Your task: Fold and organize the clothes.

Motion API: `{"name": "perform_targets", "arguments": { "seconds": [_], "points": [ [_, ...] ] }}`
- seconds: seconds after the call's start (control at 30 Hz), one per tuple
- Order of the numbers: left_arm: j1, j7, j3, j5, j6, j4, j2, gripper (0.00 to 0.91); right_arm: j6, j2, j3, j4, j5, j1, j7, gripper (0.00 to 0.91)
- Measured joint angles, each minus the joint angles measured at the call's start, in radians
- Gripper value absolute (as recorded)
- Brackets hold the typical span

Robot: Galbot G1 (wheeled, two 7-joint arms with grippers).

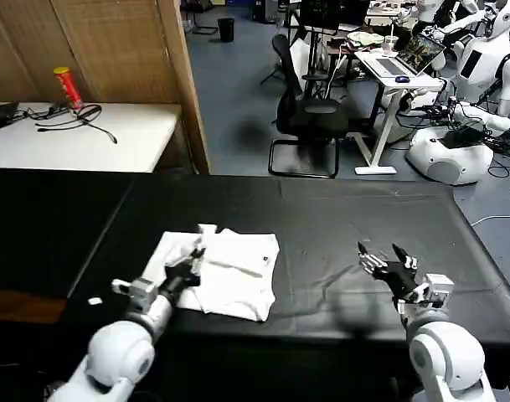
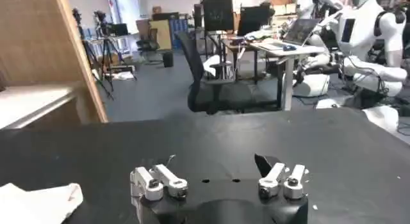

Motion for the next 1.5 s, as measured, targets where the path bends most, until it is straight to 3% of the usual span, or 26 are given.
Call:
{"name": "perform_targets", "arguments": {
  "seconds": [0.43, 0.67, 0.7, 0.73, 0.93, 1.2, 1.5],
  "points": [
    [-0.027, -0.015, 0.077, -0.064, 0.008, 0.012, -0.108, 0.0, 0.0, 0.008, -0.01, -0.006, -0.01, -0.001, -0.001, 0.878],
    [-0.04, -0.004, 0.087, 0.027, -0.013, 0.049, -0.139, 0.0, 0.002, 0.013, -0.019, -0.004, -0.019, -0.003, -0.009, 0.878],
    [-0.037, -0.004, 0.087, 0.03, -0.014, 0.057, -0.142, 0.244, 0.003, 0.013, -0.022, -0.004, -0.022, -0.003, -0.011, 0.878],
    [-0.034, -0.004, 0.086, 0.031, -0.012, 0.062, -0.145, 0.878, 0.004, 0.011, -0.025, -0.004, -0.026, -0.003, -0.015, 0.878],
    [-0.013, 0.0, 0.102, 0.042, -0.004, 0.072, -0.164, 0.878, 0.004, -0.007, -0.045, -0.005, -0.028, 0.005, -0.031, 0.878],
    [-0.01, 0.021, 0.13, -0.075, -0.034, 0.069, -0.204, 0.878, 0.005, -0.053, -0.098, -0.019, 0.003, 0.03, -0.066, 0.878],
    [-0.024, 0.058, 0.05, 0.023, -0.077, 0.055, -0.126, 0.878, 0.007, -0.109, -0.237, -0.069, 0.003, 0.11, -0.121, 0.878]
  ]
}}
